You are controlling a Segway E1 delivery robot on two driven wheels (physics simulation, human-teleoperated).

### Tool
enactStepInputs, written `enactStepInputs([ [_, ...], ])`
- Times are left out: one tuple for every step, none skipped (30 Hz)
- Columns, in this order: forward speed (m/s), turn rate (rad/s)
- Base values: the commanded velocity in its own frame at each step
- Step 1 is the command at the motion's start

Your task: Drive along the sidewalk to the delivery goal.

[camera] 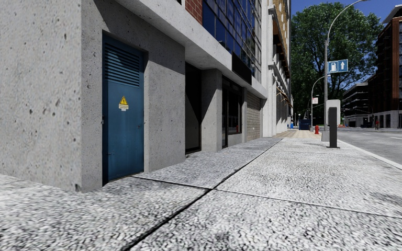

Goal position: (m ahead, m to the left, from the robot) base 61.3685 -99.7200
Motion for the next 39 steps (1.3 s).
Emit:
enactStepInputs([
  [0.0,0.0],
  [0.0,0.0],
  [0.0,0.0],
  [0.0,0.0],
  [0.0,0.0],
  [0.0,0.0],
  [0.0,0.0],
  [0.0,0.0],
  [0.0,0.0],
  [0.0,0.0],
  [0.0,0.0],
  [0.0,0.0],
  [0.0,0.0],
  [0.0,0.0],
  [0.0,0.0],
  [0.0,-0.17],
  [0.0,-0.21],
  [0.0,-0.21],
  [0.0,-0.22],
  [0.0,-0.22],
  [0.0,-0.22],
  [0.0,-0.23],
  [0.0,-0.23],
  [0.0,-0.23],
  [0.0,-0.23],
  [0.0,-0.23],
  [0.0,-0.23],
  [0.0,-0.23],
  [0.0,-0.23],
  [0.0,-0.23],
  [0.0,-0.23],
  [0.0,-0.23],
  [0.0,-0.23],
  [0.0,-0.23],
  [0.0,-0.23],
  [0.0,-0.23],
  [0.0,-0.23],
  [0.0,-0.23],
  [0.0,-0.23],
])
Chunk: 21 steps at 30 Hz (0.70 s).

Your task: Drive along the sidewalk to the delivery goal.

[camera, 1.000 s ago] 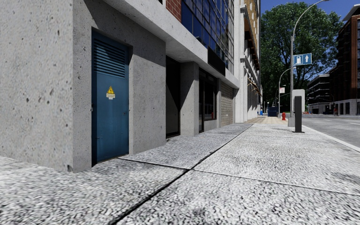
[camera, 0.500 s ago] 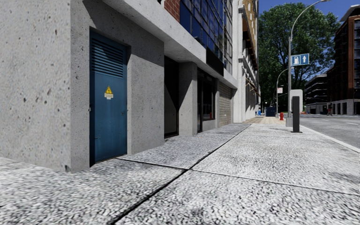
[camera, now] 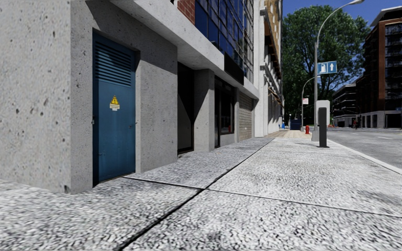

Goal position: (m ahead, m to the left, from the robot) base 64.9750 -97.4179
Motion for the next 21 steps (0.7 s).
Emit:
enactStepInputs([
  [0.0,-0.23],
  [0.0,-0.23],
  [0.0,-0.23],
  [0.0,-0.23],
  [0.0,-0.23],
  [0.0,-0.23],
  [0.0,-0.23],
  [0.0,-0.24],
  [0.0,-0.24],
  [0.0,-0.25],
  [0.0,-0.25],
  [0.0,-0.26],
  [0.0,-0.26],
  [0.0,-0.26],
  [0.0,-0.27],
  [0.0,-0.27],
  [0.0,-0.27],
  [0.0,-0.27],
  [0.0,-0.27],
  [0.0,-0.27],
  [0.0,-0.27],
])
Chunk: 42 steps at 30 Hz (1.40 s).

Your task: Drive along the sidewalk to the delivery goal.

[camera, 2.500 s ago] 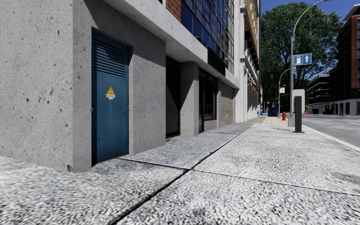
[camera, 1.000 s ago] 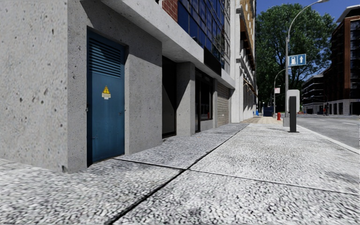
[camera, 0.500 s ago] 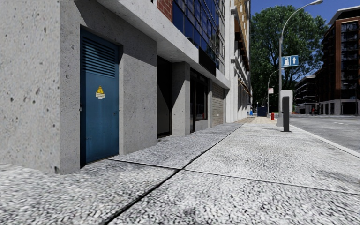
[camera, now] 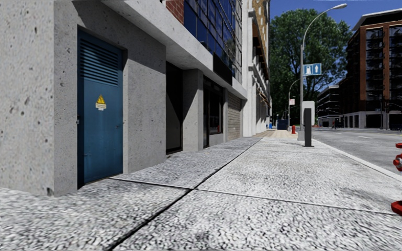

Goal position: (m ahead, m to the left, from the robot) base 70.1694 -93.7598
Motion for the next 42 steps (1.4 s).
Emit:
enactStepInputs([
  [0.0,-0.27],
  [0.15,-0.27],
  [0.15,-0.27],
  [0.43,-0.27],
  [0.71,-0.27],
  [0.71,-0.27],
  [0.97,-0.27],
  [1.15,-0.27],
  [1.22,-0.27],
  [1.22,-0.27],
  [1.24,-0.27],
  [1.25,-0.27],
  [1.29,-0.23],
  [1.29,-0.23],
  [1.41,-0.07],
  [1.5,0.0],
  [1.5,0.0],
  [1.55,0.0],
  [1.56,0.0],
  [1.56,0.0],
  [1.56,0.0],
  [1.57,0.0],
  [1.57,0.0],
  [1.64,0.0],
  [1.64,0.0],
  [1.7,0.0],
  [1.72,0.0],
  [1.81,0.0],
  [1.81,0.0],
  [2.0,0.0],
  [2.0,0.0],
  [2.0,0.0],
  [2.0,0.0],
  [2.0,-0.11],
  [2.0,-0.21],
  [2.0,-0.21],
  [2.0,-0.24],
  [2.0,-0.25],
  [2.0,-0.25],
  [2.0,-0.25],
  [2.0,-0.25],
  [2.0,-0.25],
])
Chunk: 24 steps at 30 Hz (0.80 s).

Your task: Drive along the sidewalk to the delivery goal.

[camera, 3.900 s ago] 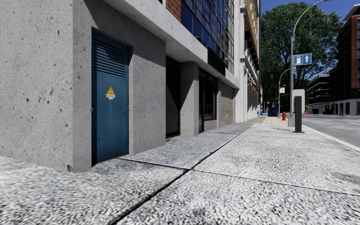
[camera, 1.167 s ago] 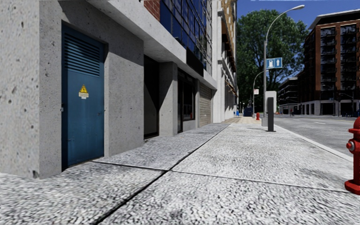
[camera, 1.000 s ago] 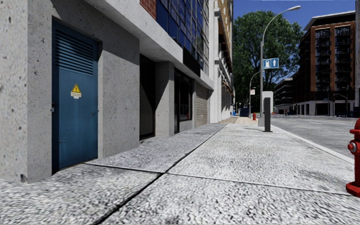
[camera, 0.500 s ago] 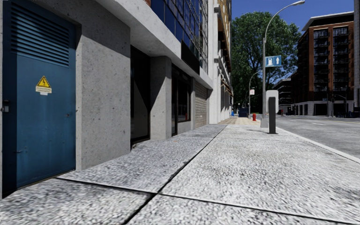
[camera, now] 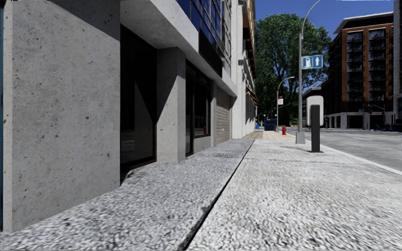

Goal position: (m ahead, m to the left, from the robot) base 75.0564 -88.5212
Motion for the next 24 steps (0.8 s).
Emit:
enactStepInputs([
  [2.0,-0.25],
  [2.0,-0.25],
  [2.0,-0.25],
  [2.0,-0.08],
  [2.0,0.0],
  [2.0,0.0],
  [2.0,0.0],
  [2.0,0.0],
  [2.0,0.0],
  [2.0,0.0],
  [2.0,0.0],
  [2.0,0.0],
  [2.0,0.0],
  [2.0,0.0],
  [2.0,-0.13],
  [2.0,-0.27],
  [2.0,-0.27],
  [2.0,-0.32],
  [2.0,-0.33],
  [2.0,-0.33],
  [2.0,-0.34],
  [2.0,-0.34],
  [2.0,-0.34],
  [2.0,-0.34],
])
